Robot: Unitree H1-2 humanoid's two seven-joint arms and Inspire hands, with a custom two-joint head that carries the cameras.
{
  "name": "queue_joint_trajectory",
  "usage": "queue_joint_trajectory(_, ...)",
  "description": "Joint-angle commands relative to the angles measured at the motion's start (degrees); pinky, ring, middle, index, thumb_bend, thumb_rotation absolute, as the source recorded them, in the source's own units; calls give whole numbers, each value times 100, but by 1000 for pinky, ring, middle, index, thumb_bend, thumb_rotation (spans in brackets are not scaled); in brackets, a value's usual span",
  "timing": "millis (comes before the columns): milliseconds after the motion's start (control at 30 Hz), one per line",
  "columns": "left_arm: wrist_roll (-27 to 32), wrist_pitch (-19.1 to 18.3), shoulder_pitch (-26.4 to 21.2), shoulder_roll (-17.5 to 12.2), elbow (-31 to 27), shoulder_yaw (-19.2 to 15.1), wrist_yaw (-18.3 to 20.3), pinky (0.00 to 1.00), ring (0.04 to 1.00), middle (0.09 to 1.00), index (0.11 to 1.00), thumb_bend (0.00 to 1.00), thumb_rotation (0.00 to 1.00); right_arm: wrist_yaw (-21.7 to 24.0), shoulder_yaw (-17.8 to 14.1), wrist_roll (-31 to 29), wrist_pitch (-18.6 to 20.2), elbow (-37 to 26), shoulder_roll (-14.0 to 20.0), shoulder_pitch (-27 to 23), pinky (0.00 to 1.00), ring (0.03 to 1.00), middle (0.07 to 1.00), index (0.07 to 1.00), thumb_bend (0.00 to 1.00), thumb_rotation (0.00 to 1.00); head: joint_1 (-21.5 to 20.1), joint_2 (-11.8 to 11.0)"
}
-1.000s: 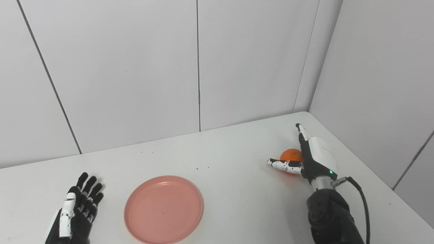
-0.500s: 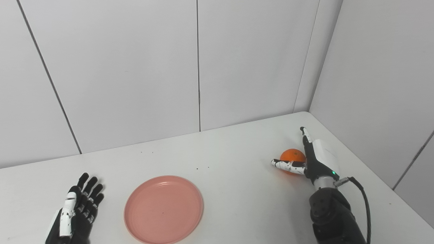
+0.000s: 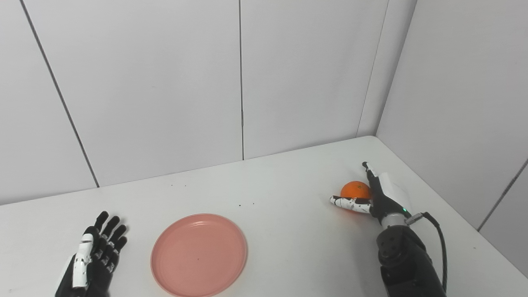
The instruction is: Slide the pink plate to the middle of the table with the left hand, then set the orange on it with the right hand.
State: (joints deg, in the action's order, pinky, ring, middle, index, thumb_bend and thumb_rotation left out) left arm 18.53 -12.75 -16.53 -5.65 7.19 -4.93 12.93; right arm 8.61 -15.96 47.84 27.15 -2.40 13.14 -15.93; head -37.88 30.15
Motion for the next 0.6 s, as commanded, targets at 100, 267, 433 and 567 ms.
queue_joint_trajectory(100,7,-68,-17,-18,-30,0,-11,989,965,976,972,280,1000,127,-93,211,-24,-34,46,-287,679,844,914,938,973,494,44,42)
queue_joint_trajectory(267,-12,-61,-6,-29,-60,18,-6,992,961,970,968,283,1000,218,-116,197,-25,31,47,-328,722,872,919,936,976,482,47,67)
queue_joint_trajectory(433,-15,-98,10,-29,-102,28,-18,994,967,975,971,287,1000,465,-167,346,-23,36,28,-387,679,854,916,931,986,494,49,80)
queue_joint_trajectory(567,-2,-101,21,-18,-108,20,-27,996,970,977,972,286,1000,566,-179,400,-24,22,13,-405,566,751,829,921,994,474,52,98)
